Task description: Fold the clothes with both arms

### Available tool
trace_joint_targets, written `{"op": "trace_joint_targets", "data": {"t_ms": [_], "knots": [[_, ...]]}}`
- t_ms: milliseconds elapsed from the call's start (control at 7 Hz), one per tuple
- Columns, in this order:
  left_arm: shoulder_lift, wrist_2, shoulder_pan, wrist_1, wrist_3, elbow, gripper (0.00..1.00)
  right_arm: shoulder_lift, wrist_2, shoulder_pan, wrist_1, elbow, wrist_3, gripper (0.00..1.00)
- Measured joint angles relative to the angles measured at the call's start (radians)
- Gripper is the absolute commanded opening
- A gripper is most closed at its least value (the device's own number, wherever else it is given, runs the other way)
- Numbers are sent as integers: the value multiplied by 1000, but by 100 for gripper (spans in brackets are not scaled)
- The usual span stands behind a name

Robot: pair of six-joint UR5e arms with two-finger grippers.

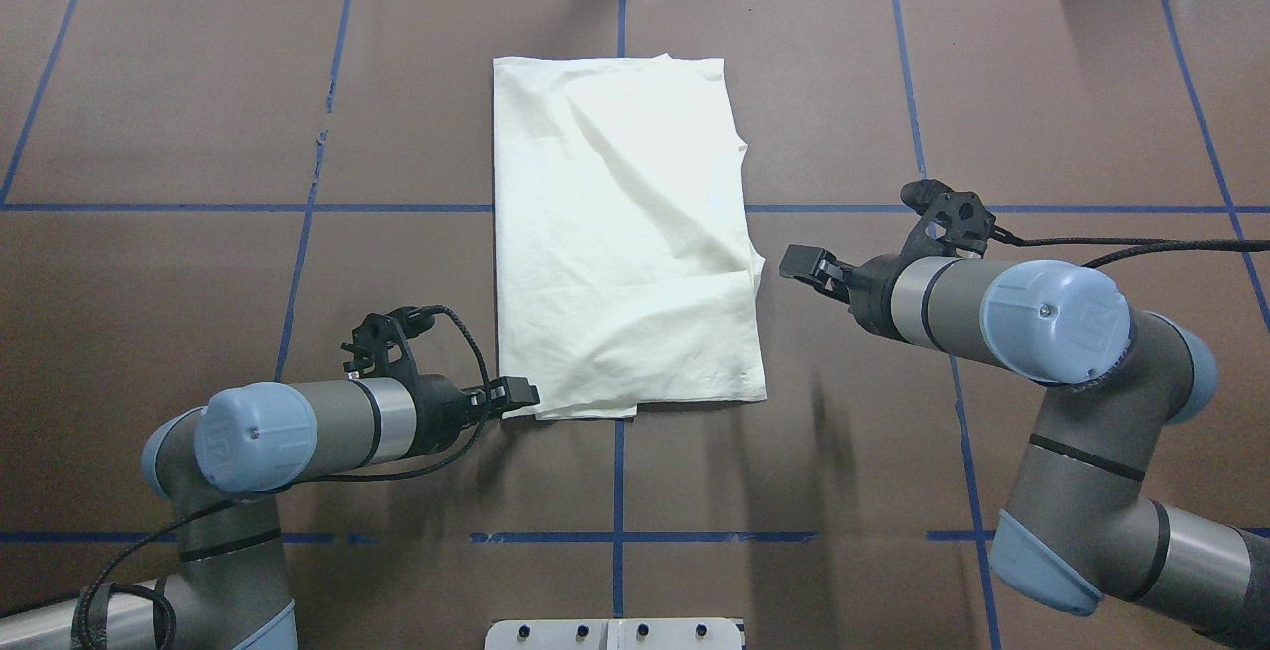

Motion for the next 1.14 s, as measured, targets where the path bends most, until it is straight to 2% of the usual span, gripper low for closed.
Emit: {"op": "trace_joint_targets", "data": {"t_ms": [286,429,571,1000,1143], "knots": [[-1,0,14,0,0,0,57,0,0,0,0,0,1,100],[-2,0,18,0,-1,0,38,0,0,0,0,0,1,100],[-2,1,19,0,-12,0,32,1,0,0,0,0,1,100],[-5,2,17,-1,-58,-4,32,3,0,0,0,0,2,100],[-6,2,14,-1,-59,-5,40,3,0,0,0,0,2,100]]}}
